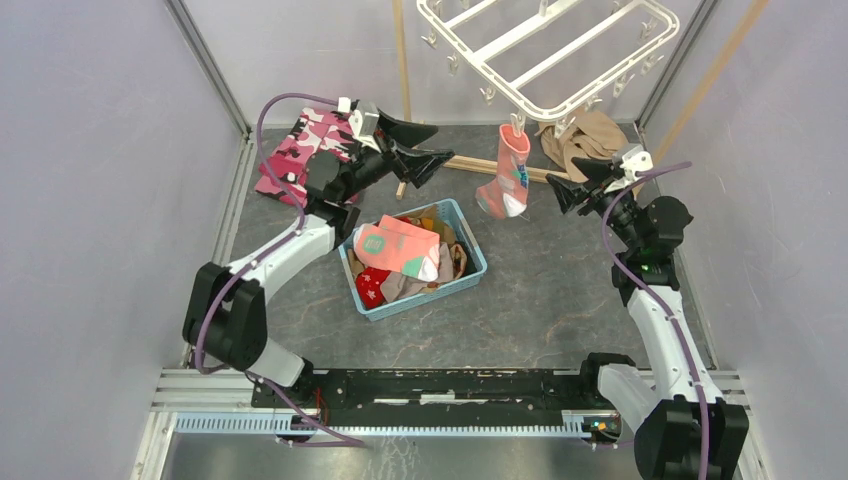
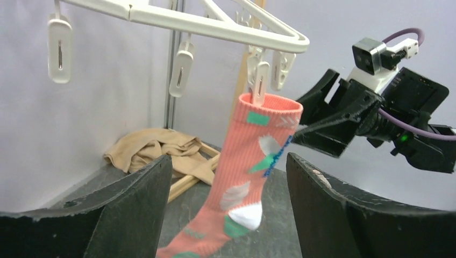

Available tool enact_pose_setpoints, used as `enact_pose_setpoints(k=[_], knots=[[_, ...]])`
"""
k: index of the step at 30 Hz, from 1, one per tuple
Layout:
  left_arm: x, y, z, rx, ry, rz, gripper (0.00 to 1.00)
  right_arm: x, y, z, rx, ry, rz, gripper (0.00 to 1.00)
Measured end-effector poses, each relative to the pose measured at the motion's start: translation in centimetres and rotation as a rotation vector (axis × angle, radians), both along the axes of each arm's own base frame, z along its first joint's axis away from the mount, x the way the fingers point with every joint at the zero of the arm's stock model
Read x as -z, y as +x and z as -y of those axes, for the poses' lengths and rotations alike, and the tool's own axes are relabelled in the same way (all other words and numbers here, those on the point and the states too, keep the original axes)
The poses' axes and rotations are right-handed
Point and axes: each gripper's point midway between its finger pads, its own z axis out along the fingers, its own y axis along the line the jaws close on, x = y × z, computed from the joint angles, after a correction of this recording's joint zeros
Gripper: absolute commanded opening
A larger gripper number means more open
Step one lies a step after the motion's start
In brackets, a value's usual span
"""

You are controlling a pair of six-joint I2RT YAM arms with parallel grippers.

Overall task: Clip the socks to the hanger
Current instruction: Open the clamp at the hanger.

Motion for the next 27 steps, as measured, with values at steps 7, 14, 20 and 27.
enact_pose_setpoints(k=[7,14,20,27], knots=[[-0.1,3.4,1.6,0.021,-0.058,0.010,0.63,0.6,-1.1,-0.8,-0.050,0.043,-0.067,0.67],[1.7,5.8,2.8,0.051,-0.126,-0.044,0.62,0.7,-2.3,-1.0,-0.053,0.040,-0.088,0.69],[0.6,4.6,2.7,0.125,-0.216,-0.048,0.62,-1.0,-1.9,-1.0,-0.057,0.019,-0.065,0.71],[0.2,3.2,2.4,0.153,-0.215,-0.078,0.60,-5.0,-0.8,-1.1,-0.076,-0.012,0.032,0.72]])
